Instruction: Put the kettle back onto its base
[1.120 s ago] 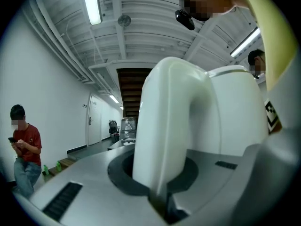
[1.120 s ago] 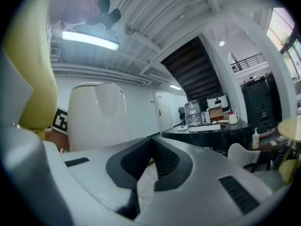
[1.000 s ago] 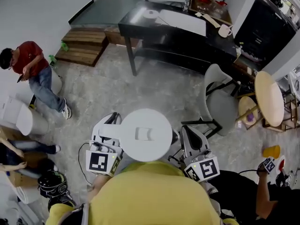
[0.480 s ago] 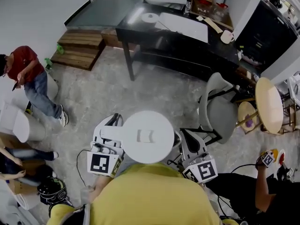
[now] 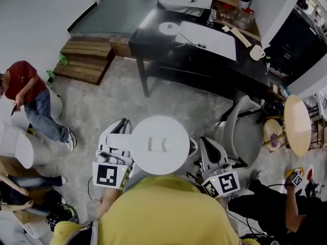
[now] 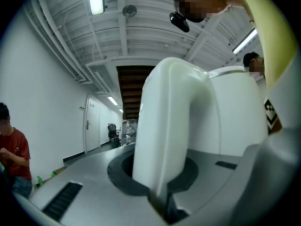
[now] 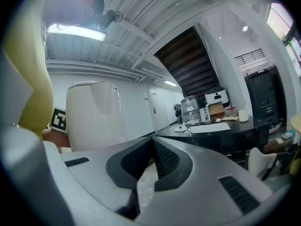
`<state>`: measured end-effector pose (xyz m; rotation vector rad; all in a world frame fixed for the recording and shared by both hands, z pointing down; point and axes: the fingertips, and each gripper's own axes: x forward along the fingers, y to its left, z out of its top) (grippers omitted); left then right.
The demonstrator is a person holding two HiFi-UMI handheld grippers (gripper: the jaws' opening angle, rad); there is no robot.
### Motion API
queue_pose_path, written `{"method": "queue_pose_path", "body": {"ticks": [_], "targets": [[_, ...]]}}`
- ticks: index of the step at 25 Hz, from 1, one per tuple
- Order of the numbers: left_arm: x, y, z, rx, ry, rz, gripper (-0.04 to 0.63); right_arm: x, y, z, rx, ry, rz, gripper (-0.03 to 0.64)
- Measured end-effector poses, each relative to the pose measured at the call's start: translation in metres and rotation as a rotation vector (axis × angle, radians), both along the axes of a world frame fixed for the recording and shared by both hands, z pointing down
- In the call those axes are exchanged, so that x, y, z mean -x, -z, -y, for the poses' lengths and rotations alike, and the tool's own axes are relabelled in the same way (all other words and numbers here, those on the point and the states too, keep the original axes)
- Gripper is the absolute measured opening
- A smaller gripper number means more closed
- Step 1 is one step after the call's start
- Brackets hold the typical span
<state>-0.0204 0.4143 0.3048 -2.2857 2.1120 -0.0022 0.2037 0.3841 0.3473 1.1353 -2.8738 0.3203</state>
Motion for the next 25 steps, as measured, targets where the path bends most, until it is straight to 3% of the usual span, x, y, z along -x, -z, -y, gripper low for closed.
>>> {"method": "queue_pose_path", "body": {"ticks": [6, 12, 18, 25], "targets": [[0.012, -0.007, 0.038, 0.0, -0.055, -0.012, 0.032, 0.014, -0.011, 0.027, 0.036, -0.053, -0.001, 0.008], [0.012, -0.03, 0.058, 0.066, -0.079, -0.031, 0.032, 0.029, -0.027, 0.054, 0.063, -0.005, -0.02, 0.008], [0.028, -0.035, 0.102, 0.074, -0.021, -0.036, 0.032, 0.053, -0.027, 0.113, 0.076, 0.046, 0.006, 0.008], [0.043, -0.022, 0.185, 0.035, 0.026, -0.035, 0.032, 0.067, -0.013, 0.203, 0.022, 0.129, -0.005, 0.008]]}}
